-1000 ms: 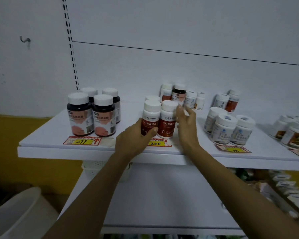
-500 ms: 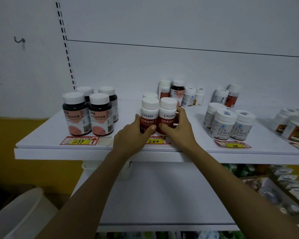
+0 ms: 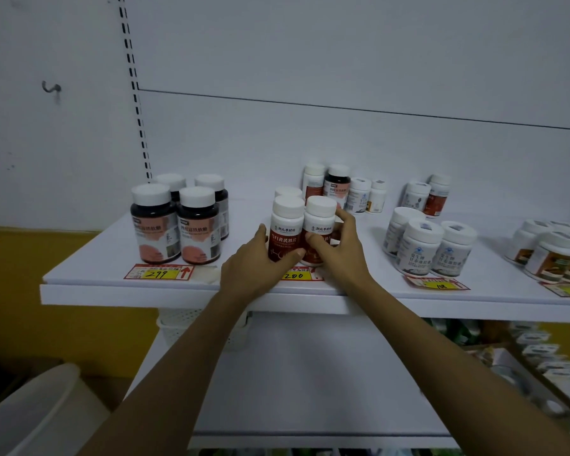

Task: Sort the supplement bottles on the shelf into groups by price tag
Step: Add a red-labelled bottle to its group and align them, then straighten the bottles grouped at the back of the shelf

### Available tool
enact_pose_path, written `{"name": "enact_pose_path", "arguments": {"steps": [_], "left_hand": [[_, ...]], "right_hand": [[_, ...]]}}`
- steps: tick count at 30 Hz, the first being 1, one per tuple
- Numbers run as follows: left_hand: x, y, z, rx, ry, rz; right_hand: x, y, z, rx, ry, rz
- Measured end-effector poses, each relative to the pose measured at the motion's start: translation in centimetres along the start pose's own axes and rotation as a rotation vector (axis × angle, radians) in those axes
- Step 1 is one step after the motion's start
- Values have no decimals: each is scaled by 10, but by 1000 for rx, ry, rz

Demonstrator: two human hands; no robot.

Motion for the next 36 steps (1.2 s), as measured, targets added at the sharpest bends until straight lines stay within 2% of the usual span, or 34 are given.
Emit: {"name": "enact_pose_path", "arguments": {"steps": [4, 7, 10, 14, 20, 28, 32, 36], "left_hand": [[10, 8, 11, 61, -7, 78], [35, 21, 14, 136, -130, 118], [79, 33, 7, 178, -289, 4], [126, 23, -8, 85, -391, -221], [163, 1, -34, -23, -434, -388], [174, -35, -73, -161, -286, -623], [168, -44, -86, -224, -207, -633], [164, -51, -93, -174, -205, -619]], "right_hand": [[-2, 1, 3, -3, -28, -19], [-17, 15, -2, 42, -11, -36], [-39, 39, -21, 109, 18, -48], [-59, 69, -51, 143, 66, 88], [-62, 94, -103, -15, 135, 394], [-33, 102, -172, -337, 235, 770], [-12, 83, -190, -449, 281, 954], [9, 63, -215, -469, 359, 1038]]}}
Point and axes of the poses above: each hand's wrist, its own z-axis away from the middle knuckle, its own y-axis out of the back of the hand, x = y × z, the point moved 6 cm from there along -z, towards the middle knuckle, and after that the axes turned 15 degrees about z, right-handed, at the moved point
